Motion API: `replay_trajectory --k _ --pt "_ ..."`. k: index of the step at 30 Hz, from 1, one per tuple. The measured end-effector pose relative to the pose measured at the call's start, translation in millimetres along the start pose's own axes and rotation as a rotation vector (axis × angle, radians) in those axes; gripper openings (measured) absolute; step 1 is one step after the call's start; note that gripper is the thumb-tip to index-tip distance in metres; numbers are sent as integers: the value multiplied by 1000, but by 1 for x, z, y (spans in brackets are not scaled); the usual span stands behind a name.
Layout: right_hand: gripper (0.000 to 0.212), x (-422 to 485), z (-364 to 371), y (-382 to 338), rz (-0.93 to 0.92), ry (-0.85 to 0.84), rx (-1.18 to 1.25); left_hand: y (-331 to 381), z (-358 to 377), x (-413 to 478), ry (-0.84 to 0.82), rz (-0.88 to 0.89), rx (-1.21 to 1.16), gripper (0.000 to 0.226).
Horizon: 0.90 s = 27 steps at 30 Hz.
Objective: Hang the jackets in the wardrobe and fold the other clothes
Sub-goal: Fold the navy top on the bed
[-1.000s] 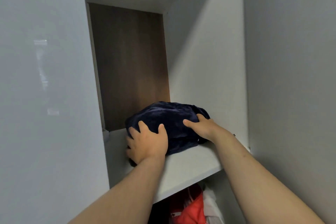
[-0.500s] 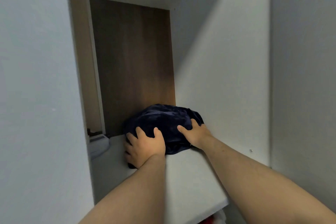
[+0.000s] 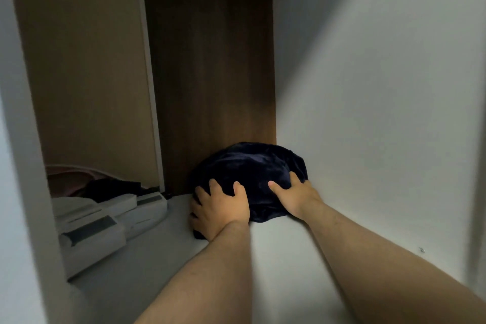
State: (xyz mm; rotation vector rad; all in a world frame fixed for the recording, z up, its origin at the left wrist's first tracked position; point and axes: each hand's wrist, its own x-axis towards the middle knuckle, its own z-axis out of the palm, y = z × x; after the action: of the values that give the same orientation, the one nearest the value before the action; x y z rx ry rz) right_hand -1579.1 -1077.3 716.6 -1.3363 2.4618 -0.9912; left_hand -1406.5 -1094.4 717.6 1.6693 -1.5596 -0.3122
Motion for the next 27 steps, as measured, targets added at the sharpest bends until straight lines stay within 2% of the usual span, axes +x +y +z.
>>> replay_trajectory --k 4,9,12,15,19,23,25,27 --pt "100 -2 0 3 -10 -9 -11 0 3 0 10 15 22 69" --pt "88 -16 -14 12 12 -184 -82 1 7 -9 -7 43 157 72" --pt "82 -37 -13 21 -23 -158 -151 -2 6 -18 -65 71 196 75" --pt "84 -59 -15 26 -57 -160 -235 -4 3 -31 -102 83 263 83" --pt "77 -82 -23 34 -131 -87 -190 -6 -5 -51 -179 133 391 96" --pt "50 -97 -30 40 -98 32 -112 -7 -18 -72 -310 218 393 89" --pt "48 -104 -33 40 -84 62 -80 -10 -26 -83 -397 275 419 81" --pt "50 -111 -34 38 -86 80 -75 -12 -35 -90 -413 328 444 70"
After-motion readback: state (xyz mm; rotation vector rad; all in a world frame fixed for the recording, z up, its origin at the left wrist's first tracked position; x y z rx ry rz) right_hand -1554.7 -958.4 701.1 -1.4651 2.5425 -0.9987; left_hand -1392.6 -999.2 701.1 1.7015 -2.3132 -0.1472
